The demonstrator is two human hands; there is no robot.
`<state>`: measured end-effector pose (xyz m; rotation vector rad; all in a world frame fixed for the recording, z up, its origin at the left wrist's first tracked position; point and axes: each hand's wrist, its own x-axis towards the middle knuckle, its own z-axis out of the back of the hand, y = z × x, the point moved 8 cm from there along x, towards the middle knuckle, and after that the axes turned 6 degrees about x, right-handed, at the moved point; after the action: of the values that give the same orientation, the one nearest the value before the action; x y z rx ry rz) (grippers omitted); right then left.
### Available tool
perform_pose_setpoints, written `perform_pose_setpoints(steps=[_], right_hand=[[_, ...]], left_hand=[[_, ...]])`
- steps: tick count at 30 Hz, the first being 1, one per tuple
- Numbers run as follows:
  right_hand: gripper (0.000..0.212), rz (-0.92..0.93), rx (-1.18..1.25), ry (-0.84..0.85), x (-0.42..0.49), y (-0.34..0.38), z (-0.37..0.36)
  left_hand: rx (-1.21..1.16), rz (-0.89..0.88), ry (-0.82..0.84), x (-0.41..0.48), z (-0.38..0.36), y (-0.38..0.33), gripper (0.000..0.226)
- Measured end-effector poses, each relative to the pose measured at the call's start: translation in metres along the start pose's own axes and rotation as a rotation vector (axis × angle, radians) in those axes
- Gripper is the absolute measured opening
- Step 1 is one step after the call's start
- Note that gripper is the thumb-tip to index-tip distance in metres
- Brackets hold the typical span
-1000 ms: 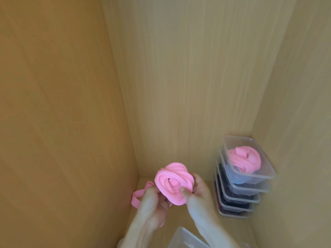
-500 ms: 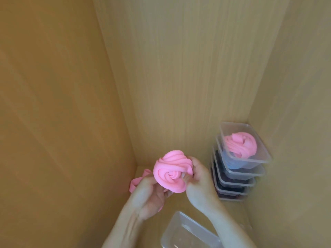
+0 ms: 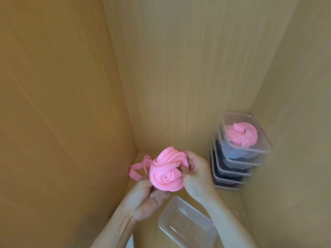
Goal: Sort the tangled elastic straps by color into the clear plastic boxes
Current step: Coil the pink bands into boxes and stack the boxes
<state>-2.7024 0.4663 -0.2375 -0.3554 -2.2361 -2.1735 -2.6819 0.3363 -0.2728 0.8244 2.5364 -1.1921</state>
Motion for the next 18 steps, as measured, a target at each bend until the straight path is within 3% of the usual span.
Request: perform_pose_setpoints(steps=[3, 5, 12, 15, 18], right_hand=[[0.04, 0.01, 0.021, 0.051, -0.01, -0.002, -0.01], [0.039, 0.053, 0.002, 0.058, -0.018, -0.003, -0.012], [0.024, 0.039, -0.078, 0.065, -0.029, -0.024, 0.005], [0.051, 0.084, -0.15, -0.087, -0.033, -0.022, 0.026], [0.043, 0.316, -0.391, -0.23, -0.042, -0.004, 0.041]], left_hand=[[-0.128, 0.03, 0.138, 0.0, 0.01, 0.009, 0.011], [-0.22, 0.009, 0.177, -0.001, 0.009, 0.015, 0.013], [-0.277, -0.003, -0.024, 0.007, 0.004, 0.032, 0.03], [-0.227, 0.007, -0.046, 0.011, 0.003, 0.033, 0.034], [-0.201, 0.011, -0.037, 0.016, -0.003, 0.037, 0.043]])
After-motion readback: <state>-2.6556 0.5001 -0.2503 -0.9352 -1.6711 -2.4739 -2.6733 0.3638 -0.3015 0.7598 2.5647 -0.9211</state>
